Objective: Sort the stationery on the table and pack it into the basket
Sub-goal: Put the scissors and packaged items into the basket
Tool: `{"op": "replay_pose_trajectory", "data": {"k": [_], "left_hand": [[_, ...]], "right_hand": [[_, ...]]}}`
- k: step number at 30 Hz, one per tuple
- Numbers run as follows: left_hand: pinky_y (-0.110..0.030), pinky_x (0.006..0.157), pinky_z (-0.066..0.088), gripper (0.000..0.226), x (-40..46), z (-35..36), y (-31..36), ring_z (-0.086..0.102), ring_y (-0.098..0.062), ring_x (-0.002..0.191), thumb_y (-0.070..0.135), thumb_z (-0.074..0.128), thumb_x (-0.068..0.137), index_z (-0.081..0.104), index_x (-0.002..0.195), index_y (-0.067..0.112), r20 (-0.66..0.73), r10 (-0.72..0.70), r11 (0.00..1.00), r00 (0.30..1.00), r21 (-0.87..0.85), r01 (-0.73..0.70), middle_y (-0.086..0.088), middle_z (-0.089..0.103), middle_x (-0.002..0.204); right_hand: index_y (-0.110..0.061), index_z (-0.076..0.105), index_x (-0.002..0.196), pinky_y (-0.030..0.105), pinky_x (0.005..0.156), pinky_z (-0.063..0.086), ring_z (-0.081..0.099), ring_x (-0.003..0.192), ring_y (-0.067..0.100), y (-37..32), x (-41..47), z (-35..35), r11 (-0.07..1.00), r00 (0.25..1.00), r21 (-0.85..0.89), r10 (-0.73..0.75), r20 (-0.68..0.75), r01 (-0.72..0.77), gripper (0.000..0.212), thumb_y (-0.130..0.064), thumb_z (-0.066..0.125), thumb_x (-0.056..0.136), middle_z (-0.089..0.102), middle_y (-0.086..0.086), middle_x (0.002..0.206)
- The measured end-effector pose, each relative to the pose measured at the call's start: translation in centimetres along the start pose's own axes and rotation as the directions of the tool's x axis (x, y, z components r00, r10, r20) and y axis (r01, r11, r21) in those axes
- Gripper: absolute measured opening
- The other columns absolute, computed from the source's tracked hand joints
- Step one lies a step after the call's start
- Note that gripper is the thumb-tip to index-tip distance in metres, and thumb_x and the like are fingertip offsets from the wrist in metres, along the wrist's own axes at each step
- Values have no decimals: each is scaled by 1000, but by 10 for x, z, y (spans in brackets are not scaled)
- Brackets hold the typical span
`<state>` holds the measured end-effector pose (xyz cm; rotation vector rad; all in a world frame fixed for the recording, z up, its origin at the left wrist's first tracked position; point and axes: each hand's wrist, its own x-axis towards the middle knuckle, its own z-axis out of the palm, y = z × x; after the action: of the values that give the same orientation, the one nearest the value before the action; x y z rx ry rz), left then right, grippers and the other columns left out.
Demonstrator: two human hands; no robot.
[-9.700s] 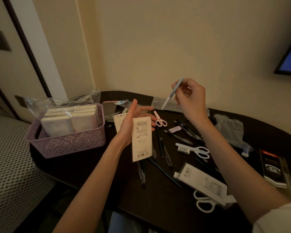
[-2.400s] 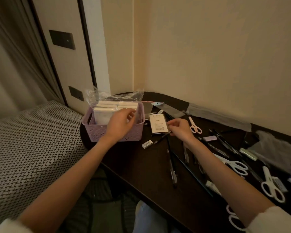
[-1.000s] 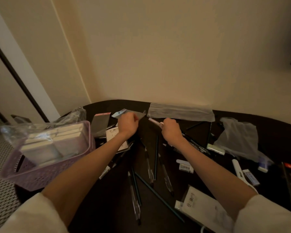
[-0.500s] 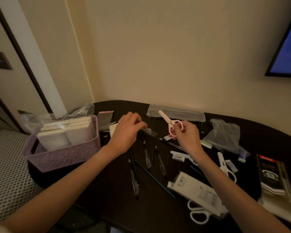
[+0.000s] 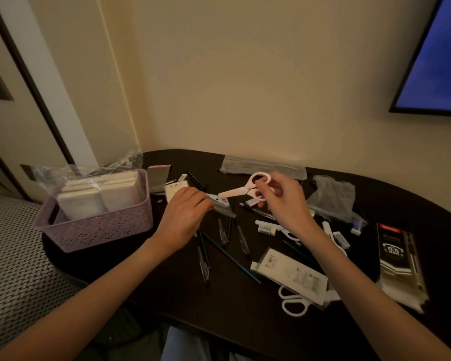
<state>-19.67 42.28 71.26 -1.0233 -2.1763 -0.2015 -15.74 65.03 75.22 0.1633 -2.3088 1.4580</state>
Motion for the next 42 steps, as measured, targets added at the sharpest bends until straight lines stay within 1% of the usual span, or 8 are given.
{"op": "replay_pose_trajectory", "data": {"k": [5, 9, 19, 24, 30, 33, 36, 42], "left_hand": [[-38, 76, 51, 17, -1, 0, 3, 65, -25, 82, 6, 79, 71, 71, 87, 9, -40, -21, 1000, 999, 5, 22, -9, 69, 87], [-39, 79, 50, 17, -2, 1, 5, 65, -25, 84, 7, 79, 71, 71, 87, 9, -61, -39, 999, 997, 13, 40, -9, 69, 88], [-28, 71, 40, 8, -3, 2, 13, 56, -19, 82, 15, 66, 84, 71, 88, 10, -102, -69, 996, 992, -70, 62, -7, 67, 87], [-28, 70, 43, 18, -7, -2, 17, 56, -18, 83, 21, 57, 88, 71, 88, 10, -129, -55, 995, 990, -90, 43, -6, 67, 86], [-25, 72, 42, 19, -16, -4, 16, 55, -15, 86, 21, 57, 89, 72, 93, 10, -133, -12, 998, 991, -68, 3, -5, 68, 90], [-25, 75, 42, 20, -23, -3, 16, 56, -15, 89, 21, 57, 89, 72, 95, 8, -145, 6, 999, 989, -30, -11, -7, 69, 94], [-24, 77, 39, 19, -26, -4, 19, 55, -16, 88, 19, 58, 90, 72, 95, 6, -187, 21, 1000, 982, 7, -20, -9, 70, 93], [-21, 79, 35, 17, -27, -2, 21, 56, -16, 87, 22, 59, 89, 71, 92, 10, -170, -81, 996, 982, -56, 72, -5, 68, 91]], "right_hand": [[-19, 58, 93, 22, 62, 46, 58, 72, 8, -14, -14, -1, 941, 970, -232, -236, 66, 245, 8, -25, 54, 97, 61, -4, 81], [-14, 57, 95, 29, 63, 46, 54, 72, 11, -19, -21, -3, 868, 936, -349, -320, 149, 352, 13, -25, 52, 98, 59, -3, 84], [-17, 56, 98, 34, 63, 49, 54, 72, 11, -17, -22, 11, 775, 900, -457, -370, 229, 435, 18, -32, 46, 100, 56, -3, 87], [-13, 59, 102, 35, 61, 51, 56, 70, 15, -12, -26, 20, 726, 884, -506, -405, 232, 466, 23, -31, 45, 100, 57, 1, 90], [-14, 61, 103, 31, 64, 51, 56, 74, 10, -7, -26, 21, 813, 914, -424, -390, 115, 400, 23, -31, 46, 98, 59, -1, 92], [-18, 57, 117, 28, 71, 52, 60, 82, 7, -4, -29, 19, 898, 945, -313, -327, -11, 308, 20, -22, 48, 100, 62, -3, 97], [-24, 44, 139, 29, 69, 55, 65, 77, 11, 2, -33, 19, 959, 978, -218, -200, -62, 182, 39, -16, 44, 101, 63, -2, 98], [-6, 69, 94, 17, 72, 56, 67, 91, 19, 12, -37, 26, 1000, 994, 14, -24, -106, 26, 30, 4, 41, 97, 59, 3, 107]]}}
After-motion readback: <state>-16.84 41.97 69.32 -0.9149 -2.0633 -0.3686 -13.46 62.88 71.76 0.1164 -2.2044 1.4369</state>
